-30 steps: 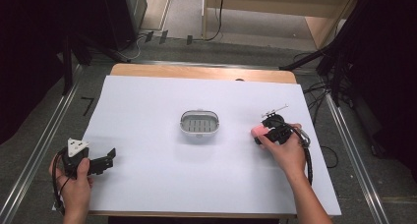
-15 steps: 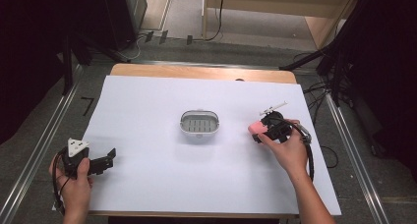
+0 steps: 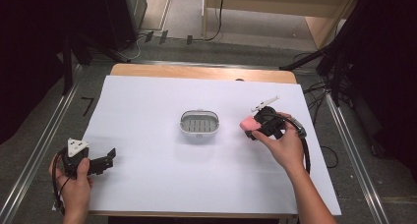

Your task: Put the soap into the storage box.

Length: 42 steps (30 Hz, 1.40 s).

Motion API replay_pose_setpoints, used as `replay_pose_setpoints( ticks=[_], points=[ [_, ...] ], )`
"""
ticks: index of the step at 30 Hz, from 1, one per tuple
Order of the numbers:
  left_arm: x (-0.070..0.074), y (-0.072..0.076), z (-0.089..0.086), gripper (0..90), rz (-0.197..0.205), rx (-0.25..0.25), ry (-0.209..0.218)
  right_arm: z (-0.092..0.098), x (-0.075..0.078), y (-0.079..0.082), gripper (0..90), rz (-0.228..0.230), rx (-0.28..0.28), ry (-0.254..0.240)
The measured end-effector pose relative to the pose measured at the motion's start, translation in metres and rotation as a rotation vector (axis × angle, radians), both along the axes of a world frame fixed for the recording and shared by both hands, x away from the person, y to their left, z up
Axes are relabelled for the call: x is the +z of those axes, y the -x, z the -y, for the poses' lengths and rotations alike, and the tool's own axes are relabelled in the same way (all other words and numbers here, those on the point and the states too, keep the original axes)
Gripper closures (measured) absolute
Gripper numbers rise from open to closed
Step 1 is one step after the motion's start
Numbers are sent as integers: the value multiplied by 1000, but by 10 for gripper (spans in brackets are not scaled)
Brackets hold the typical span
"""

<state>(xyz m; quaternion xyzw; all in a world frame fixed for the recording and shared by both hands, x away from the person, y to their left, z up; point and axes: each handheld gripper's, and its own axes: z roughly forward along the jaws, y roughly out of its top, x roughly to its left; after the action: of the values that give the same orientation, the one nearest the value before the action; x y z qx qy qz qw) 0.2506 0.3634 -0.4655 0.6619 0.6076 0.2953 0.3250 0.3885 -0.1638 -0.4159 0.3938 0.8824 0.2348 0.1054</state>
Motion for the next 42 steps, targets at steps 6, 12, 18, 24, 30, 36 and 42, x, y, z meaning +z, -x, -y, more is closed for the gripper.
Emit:
replay_pose_setpoints(
  ticks=[6, 12, 18, 24, 30, 36, 42],
  points=[
    [0, 0, 0, 1, -1, 0, 0, -9, 6, -1, 387, 12, 42, 0],
    [0, 0, 0, 1, -1, 1, 1, -19, 13, -3, 388, 25, 99, -5],
    [0, 0, 0, 1, -2, 2, 2, -29, 19, -5, 388, 42, 157, -4],
    [0, 0, 0, 1, -1, 1, 4, -39, 24, -6, 388, 57, 202, -6],
    [0, 0, 0, 1, 0, 1, 4, -52, 29, -7, 387, 75, 272, 10],
    [0, 0, 0, 1, 1, 2, 7, -63, 30, -9, 387, 86, 325, 13],
    [0, 0, -1, 1, -1, 1, 9, -73, 29, -11, 387, 88, 368, 12]
  ],
)
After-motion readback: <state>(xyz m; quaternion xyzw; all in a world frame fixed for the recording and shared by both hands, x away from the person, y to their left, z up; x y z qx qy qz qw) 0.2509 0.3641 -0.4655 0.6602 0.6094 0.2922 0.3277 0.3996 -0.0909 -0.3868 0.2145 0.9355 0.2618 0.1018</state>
